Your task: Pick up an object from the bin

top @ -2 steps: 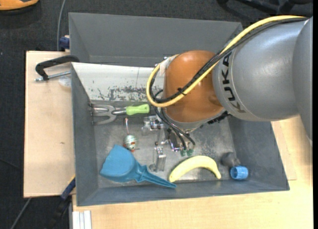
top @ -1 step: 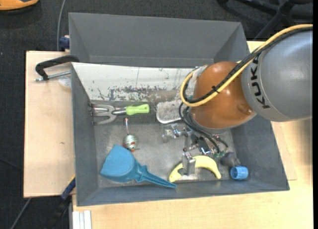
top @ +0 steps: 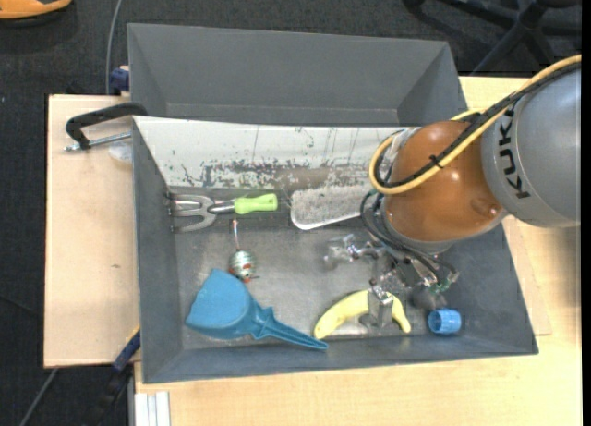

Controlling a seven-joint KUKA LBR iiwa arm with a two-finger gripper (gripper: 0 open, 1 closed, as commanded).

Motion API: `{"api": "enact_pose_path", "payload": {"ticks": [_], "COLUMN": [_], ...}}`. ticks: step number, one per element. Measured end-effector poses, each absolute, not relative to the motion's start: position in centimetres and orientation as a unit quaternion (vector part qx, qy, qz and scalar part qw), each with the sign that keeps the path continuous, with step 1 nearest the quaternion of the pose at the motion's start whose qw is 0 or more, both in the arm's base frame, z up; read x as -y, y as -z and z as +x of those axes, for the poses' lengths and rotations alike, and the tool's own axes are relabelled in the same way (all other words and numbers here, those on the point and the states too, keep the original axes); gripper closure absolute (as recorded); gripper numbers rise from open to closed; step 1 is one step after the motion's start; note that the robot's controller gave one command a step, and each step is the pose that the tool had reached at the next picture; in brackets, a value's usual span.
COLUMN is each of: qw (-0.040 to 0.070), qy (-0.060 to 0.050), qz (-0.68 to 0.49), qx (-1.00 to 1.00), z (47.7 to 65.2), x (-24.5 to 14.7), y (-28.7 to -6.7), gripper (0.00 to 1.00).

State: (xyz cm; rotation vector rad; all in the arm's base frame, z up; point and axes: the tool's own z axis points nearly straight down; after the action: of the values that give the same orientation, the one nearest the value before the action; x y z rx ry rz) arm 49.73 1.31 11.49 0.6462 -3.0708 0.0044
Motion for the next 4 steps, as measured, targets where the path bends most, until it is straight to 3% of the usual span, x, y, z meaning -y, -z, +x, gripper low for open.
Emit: {"api": "enact_pose_path", "payload": {"ticks": [1,2,3,4], "qw": [-0.005,-0.005,-0.002,-0.006], "qy": [-0.003,-0.002,-0.001,-0.002], "qz": [0.215,0.215,0.246,0.246], "qx": [0.977,0.977,0.969,0.969], "z": [50.2,50.1,49.6,49.9], "x": [-0.4,0.1,2.4,2.4], "y": [-20.7,-16.7,-6.7,-7.1], "gripper": [0.0,0.0,0.0,1.0]}}
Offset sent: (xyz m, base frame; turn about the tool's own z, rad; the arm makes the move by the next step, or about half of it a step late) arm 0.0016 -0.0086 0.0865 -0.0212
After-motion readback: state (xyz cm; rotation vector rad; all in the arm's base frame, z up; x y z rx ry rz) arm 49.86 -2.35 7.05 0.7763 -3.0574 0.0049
